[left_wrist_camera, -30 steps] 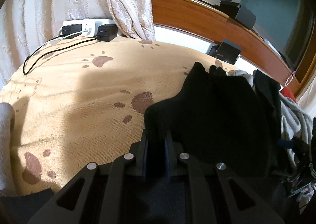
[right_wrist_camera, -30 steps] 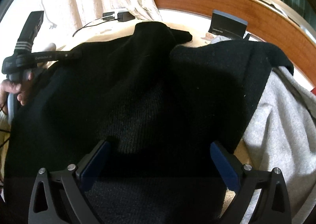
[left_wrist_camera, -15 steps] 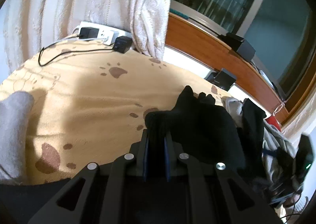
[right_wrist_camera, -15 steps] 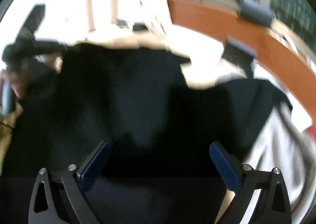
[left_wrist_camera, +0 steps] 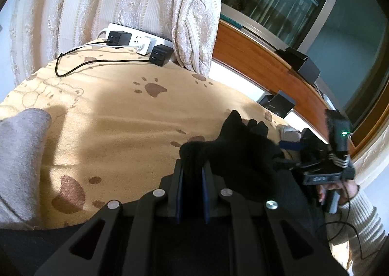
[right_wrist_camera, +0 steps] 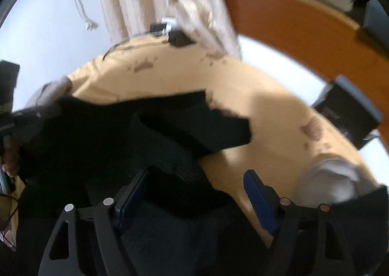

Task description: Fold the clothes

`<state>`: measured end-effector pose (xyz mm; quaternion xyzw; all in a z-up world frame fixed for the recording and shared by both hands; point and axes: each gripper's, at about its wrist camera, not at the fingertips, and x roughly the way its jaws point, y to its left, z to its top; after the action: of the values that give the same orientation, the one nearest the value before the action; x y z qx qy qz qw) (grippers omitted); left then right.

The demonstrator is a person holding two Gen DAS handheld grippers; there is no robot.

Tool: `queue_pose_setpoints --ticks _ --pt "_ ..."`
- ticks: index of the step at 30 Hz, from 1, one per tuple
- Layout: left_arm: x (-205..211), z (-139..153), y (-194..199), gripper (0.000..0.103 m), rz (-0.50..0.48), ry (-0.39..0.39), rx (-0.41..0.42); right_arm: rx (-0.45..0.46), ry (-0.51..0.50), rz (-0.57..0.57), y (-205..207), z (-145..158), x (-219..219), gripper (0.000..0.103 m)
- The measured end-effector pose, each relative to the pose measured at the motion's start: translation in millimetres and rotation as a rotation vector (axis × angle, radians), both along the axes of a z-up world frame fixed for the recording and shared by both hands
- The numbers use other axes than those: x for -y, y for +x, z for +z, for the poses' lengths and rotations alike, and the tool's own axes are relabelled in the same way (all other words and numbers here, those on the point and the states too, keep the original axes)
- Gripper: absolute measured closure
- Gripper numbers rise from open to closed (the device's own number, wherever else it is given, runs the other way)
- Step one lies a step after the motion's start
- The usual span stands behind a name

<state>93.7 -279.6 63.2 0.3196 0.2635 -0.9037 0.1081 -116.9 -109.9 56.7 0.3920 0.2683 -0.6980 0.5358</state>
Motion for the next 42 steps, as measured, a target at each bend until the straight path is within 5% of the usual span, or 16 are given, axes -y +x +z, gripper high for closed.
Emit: queue_pose_setpoints --ticks 3,5,6,11,20,29,33,35,37,38,42 --pt "0.1 0.7 0.4 0.088 0.0 -0.001 -0.005 -0.001 0.03 0.031 2.2 -13.2 7.1 0.041" --pt "0.0 0.6 0.4 0.088 0.0 -0.001 -0.008 0.001 0.019 0.056 6.6 -10.9 5.7 0.082" --pt "0.0 0.4 0.5 0.088 0.0 0.0 -0.009 0.012 0.018 0.072 9.1 -9.7 5.1 0.089" --pt "-1.0 4.3 2.4 0.088 -0.002 0.0 -0.037 -0.07 -0.008 0.03 24.8 1.6 -6.4 0.093" --pt "-7.9 34.0 13.9 0.088 0.005 -0.024 -0.143 -0.196 -0.258 -0.15 37.9 92.4 -73.7 0.093" --pt "-19.7 125.3 62.3 0.088 0.058 -0.154 -0.364 -0.277 -0.458 -0.205 81.2 174.9 -127.1 0.093" --pt "-29.1 158.7 81.8 0.088 -0.034 -0.175 -0.401 -0.321 -0.52 -0.203 108.2 200.6 -154.2 0.093" --pt "-36.3 161.3 83.4 0.08 -0.12 -0.177 -0.365 -0.334 -0.545 -0.201 119.7 208.2 -165.9 0.093" --pt "-43.4 150.1 74.8 0.022 -0.199 -0.15 -0.32 -0.331 -0.548 -0.207 130.0 206.4 -181.9 0.093" --pt "-47.0 144.1 70.3 0.012 -0.238 -0.136 -0.297 -0.329 -0.55 -0.21 135.1 205.5 -190.0 0.093" --pt "-65.2 98.3 42.1 0.009 -0.36 -0.04 -0.183 -0.304 -0.535 -0.244 154.9 184.1 -225.0 0.093"
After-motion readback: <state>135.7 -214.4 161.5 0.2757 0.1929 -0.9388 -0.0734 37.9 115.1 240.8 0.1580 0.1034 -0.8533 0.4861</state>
